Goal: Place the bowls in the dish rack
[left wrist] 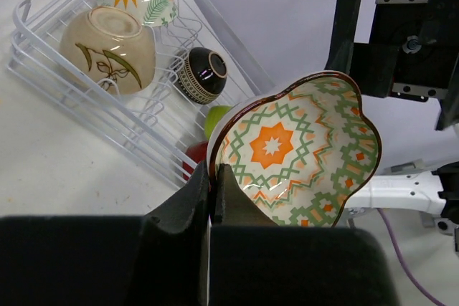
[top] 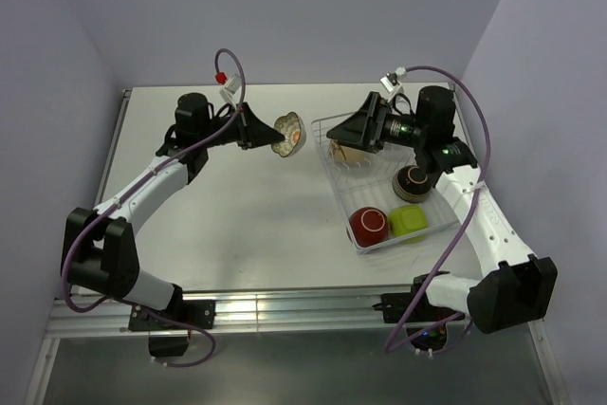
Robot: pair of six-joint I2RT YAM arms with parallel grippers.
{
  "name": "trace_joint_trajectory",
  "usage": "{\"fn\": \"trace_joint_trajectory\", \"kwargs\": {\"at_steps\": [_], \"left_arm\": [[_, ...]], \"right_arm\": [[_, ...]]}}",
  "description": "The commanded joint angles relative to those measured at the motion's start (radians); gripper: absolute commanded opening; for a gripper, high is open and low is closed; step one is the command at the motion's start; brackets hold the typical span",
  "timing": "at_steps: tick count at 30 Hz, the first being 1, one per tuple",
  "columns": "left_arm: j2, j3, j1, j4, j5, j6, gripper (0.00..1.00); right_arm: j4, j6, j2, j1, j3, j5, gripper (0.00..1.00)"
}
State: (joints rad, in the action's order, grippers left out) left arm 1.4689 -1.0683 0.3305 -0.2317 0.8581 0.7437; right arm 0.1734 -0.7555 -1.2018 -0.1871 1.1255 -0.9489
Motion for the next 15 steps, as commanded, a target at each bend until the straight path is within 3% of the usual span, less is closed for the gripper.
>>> {"fn": "trace_joint_trajectory", "kwargs": {"at_steps": [1,15], "left_arm": [[-0.002,-0.050,0.007,-0.111,0.002,0.119,0.00],[-0.001,-0.064,0.044,-0.084,-0.013,0.095,0.00]], "right_arm": [[-0.142,-0.175,-0.022,-0.032,0.050,0.004,0.95],[-0.124,-0.248,-0.104,-0.133,0.079,0.067,0.95]]}}
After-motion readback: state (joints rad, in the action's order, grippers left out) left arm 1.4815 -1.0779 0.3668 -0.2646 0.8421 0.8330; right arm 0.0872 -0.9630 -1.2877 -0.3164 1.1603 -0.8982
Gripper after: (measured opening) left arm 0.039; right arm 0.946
